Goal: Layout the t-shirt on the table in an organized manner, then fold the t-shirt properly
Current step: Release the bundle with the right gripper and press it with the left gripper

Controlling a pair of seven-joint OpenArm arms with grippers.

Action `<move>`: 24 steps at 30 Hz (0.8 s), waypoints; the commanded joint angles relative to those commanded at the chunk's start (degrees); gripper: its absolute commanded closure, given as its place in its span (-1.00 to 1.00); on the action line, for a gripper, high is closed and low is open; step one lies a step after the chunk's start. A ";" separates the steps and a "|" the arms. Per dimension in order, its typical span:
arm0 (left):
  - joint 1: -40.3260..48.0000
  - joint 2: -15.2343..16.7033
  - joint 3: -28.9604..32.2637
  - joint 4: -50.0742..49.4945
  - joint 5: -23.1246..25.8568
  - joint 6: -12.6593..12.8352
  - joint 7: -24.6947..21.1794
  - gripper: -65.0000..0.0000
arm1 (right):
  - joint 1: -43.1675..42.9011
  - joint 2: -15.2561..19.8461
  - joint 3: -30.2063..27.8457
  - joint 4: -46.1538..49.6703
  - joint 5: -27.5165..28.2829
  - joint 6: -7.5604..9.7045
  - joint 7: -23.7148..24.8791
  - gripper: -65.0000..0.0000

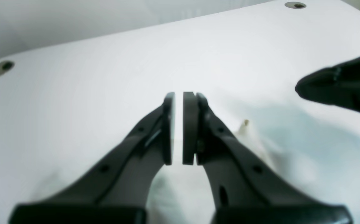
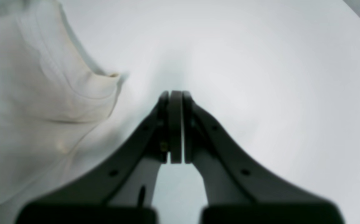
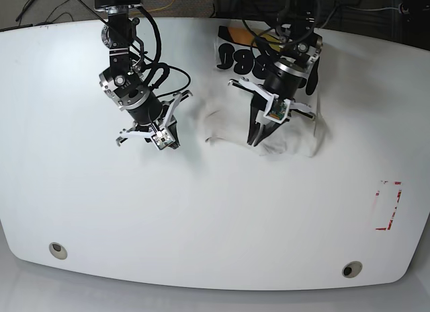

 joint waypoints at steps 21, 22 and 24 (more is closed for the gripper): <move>-1.85 -4.31 -1.58 -16.35 -0.26 0.18 0.00 0.91 | -2.64 -0.09 0.00 0.62 0.44 0.09 -0.09 1.00; -1.85 -4.66 -2.37 -16.70 -0.26 0.09 0.00 0.91 | -2.81 -0.09 0.00 0.79 0.44 0.09 -0.09 1.00; -1.85 -5.80 -4.22 -16.88 -0.35 -0.09 0.00 0.91 | -2.99 -0.09 0.00 0.97 0.44 0.09 -0.09 1.00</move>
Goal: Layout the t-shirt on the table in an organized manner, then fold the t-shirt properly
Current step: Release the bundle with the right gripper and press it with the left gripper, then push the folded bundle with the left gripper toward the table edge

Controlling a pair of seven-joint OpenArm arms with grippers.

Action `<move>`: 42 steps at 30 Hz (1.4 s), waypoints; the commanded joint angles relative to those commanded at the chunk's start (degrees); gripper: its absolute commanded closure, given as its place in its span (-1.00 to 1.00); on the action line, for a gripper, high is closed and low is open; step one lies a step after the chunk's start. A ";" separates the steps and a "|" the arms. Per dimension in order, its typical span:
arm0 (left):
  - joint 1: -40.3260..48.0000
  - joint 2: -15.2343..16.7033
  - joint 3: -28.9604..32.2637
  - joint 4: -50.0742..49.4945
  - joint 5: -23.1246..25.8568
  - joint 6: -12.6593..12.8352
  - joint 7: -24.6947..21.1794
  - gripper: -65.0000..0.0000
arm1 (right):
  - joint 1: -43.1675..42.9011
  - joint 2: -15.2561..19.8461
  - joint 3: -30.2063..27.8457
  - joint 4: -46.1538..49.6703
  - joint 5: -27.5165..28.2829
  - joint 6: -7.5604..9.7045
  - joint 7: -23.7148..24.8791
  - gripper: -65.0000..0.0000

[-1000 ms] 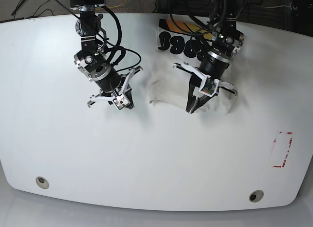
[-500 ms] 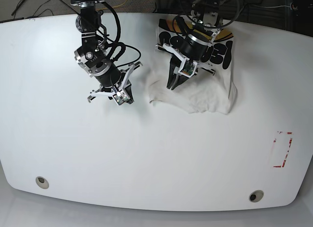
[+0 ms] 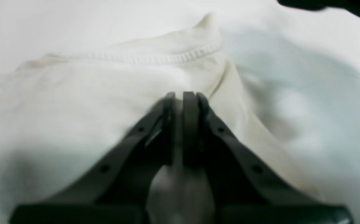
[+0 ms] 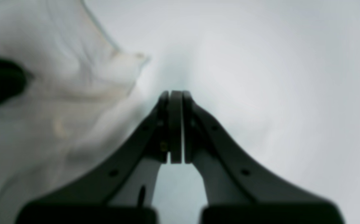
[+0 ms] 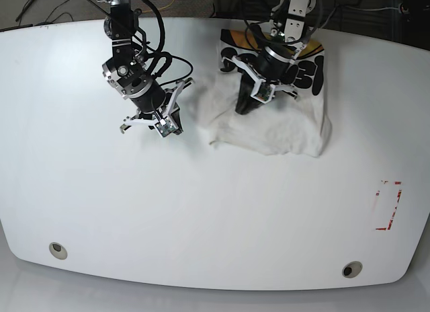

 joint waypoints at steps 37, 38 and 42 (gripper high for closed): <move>-0.88 -14.95 -19.34 8.00 -10.20 -8.70 0.00 0.91 | -2.37 0.00 0.00 2.81 -0.18 0.00 -0.09 1.00; -0.44 -14.24 -19.34 9.05 -10.20 -8.70 0.00 0.91 | -2.37 0.00 0.00 2.81 -0.09 0.00 -0.09 1.00; 1.67 -10.64 -19.34 14.51 -10.11 -8.70 0.18 0.91 | -2.37 0.00 0.00 2.81 -0.09 0.00 -0.09 1.00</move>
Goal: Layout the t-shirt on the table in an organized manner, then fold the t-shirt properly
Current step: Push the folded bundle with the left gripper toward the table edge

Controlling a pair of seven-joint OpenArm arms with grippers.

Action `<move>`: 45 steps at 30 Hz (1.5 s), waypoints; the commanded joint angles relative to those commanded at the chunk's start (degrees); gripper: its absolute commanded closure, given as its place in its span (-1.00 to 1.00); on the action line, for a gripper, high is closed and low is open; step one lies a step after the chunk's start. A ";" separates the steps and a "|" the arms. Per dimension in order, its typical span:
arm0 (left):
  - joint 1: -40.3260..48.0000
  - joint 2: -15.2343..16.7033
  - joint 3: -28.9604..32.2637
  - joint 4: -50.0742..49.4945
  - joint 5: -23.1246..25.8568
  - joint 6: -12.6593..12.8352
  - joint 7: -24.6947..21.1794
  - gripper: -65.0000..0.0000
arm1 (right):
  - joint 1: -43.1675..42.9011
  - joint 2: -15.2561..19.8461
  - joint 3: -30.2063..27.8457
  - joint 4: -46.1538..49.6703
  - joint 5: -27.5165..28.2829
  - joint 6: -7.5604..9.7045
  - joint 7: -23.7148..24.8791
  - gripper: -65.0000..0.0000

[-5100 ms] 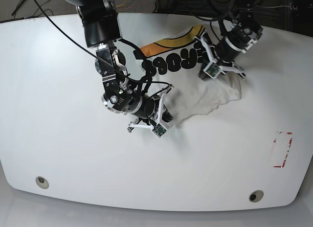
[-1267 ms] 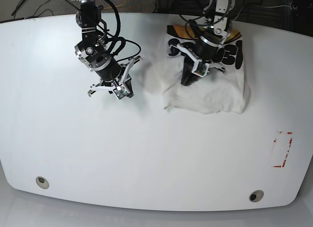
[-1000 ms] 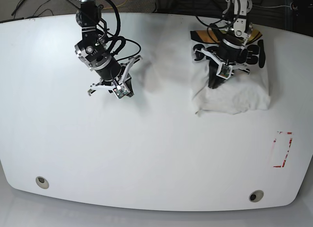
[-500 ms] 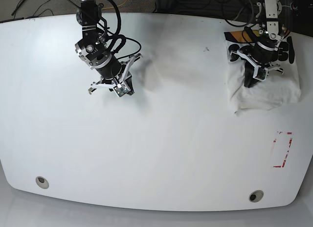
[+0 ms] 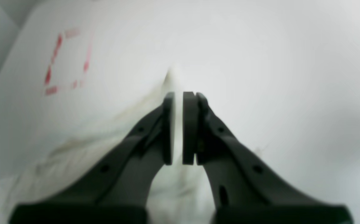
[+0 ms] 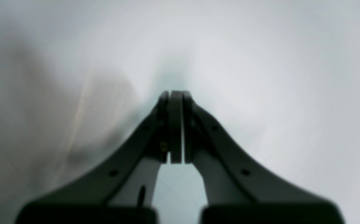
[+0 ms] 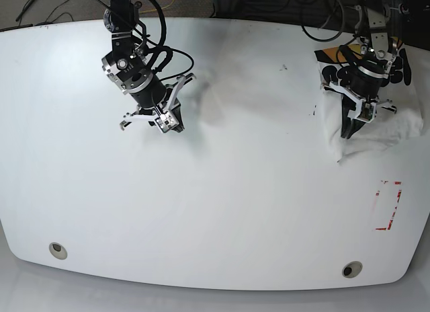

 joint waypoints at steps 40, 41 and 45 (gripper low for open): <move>12.04 9.76 -4.57 -3.69 -0.09 0.09 0.00 0.91 | -0.79 -0.09 -0.26 0.00 0.09 0.09 0.00 1.00; 12.04 9.49 -4.92 -3.69 -0.09 0.09 0.00 0.91 | -0.79 -0.09 -0.26 0.00 0.09 0.09 0.00 1.00; 11.96 7.74 -7.74 -3.78 -0.09 0.09 0.00 0.91 | -0.88 -0.09 -0.26 0.00 0.09 0.09 0.00 1.00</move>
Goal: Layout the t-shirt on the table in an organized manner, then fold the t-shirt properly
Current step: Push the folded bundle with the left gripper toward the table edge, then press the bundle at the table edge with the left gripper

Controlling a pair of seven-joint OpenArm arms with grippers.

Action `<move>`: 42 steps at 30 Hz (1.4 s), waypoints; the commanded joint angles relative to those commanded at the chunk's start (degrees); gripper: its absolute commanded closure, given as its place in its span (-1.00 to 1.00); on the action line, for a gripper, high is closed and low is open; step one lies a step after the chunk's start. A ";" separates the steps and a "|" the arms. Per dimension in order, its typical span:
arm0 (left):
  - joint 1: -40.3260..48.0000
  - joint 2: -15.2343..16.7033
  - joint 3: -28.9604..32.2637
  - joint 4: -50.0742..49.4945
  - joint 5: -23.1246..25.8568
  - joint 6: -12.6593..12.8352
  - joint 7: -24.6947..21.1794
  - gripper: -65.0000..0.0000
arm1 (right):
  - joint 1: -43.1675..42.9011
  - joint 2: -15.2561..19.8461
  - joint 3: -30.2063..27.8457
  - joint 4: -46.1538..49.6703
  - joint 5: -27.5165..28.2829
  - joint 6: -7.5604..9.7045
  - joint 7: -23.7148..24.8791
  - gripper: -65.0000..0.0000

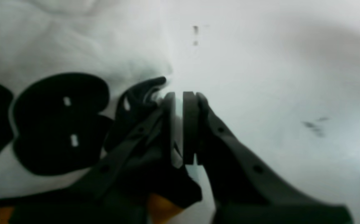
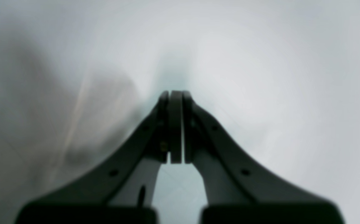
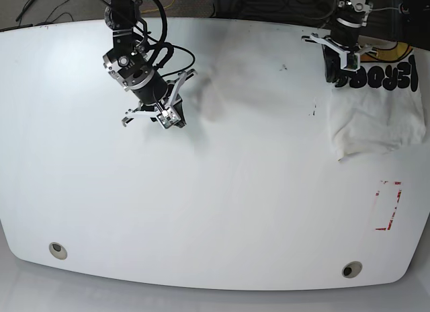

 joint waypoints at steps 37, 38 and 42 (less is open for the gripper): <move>-10.81 0.26 -0.09 1.85 0.53 -6.86 0.79 0.91 | -1.67 0.00 0.09 2.11 0.00 0.00 0.00 1.00; -11.52 0.26 0.00 1.41 0.53 -6.86 1.58 0.91 | -1.67 0.00 0.09 2.11 0.00 0.00 0.00 1.00; -16.00 -0.18 -0.09 -1.85 0.53 -6.86 6.07 0.91 | -1.67 0.00 0.09 2.11 0.00 0.00 0.00 1.00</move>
